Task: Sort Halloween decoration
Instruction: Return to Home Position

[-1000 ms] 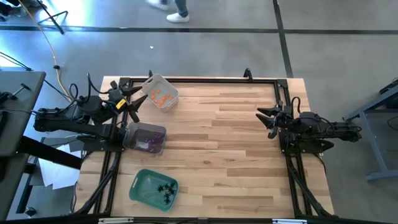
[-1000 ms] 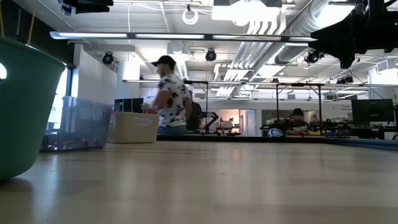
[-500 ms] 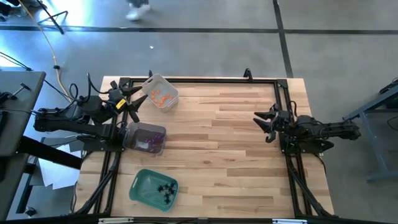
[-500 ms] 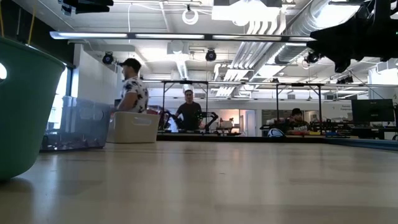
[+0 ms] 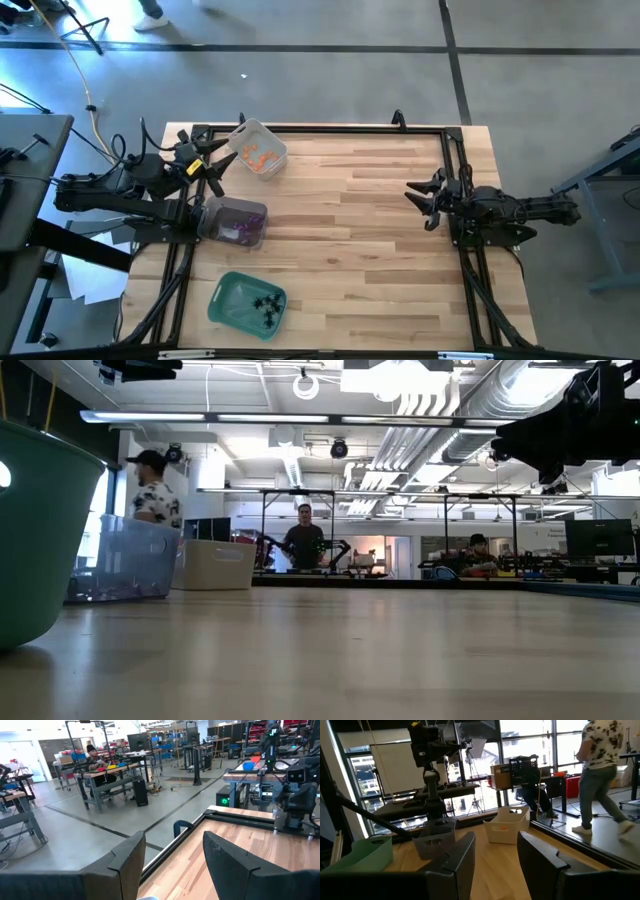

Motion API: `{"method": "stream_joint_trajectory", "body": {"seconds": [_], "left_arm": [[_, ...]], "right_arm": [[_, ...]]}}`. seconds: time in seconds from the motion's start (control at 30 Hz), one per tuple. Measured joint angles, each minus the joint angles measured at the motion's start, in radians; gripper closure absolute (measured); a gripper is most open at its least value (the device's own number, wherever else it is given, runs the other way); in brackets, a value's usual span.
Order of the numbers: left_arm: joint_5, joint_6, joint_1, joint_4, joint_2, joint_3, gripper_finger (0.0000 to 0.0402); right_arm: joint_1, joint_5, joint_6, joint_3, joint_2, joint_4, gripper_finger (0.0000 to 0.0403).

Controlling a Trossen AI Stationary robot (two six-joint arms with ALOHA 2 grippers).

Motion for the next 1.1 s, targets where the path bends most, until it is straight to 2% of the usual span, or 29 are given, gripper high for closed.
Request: {"method": "stream_joint_trajectory", "body": {"seconds": [0.8, 0.93, 1.1], "left_arm": [[0.0, 0.0, 0.0, 0.0, 0.0, 0.0, 0.0216], [0.0, -0.043, 0.0, -0.001, -0.006, 0.0, 0.0216], [0.039, 0.038, 0.0, -0.037, -0.019, -0.003, 0.0216]], "right_arm": [[0.0, 0.001, 0.0, 0.0, 0.0, -0.027, 0.0261], [0.0, 0.001, 0.0, -0.001, 0.0, -0.027, 0.0261], [0.0, 0.001, 0.0, -0.001, 0.0, -0.027, 0.0261]]}}
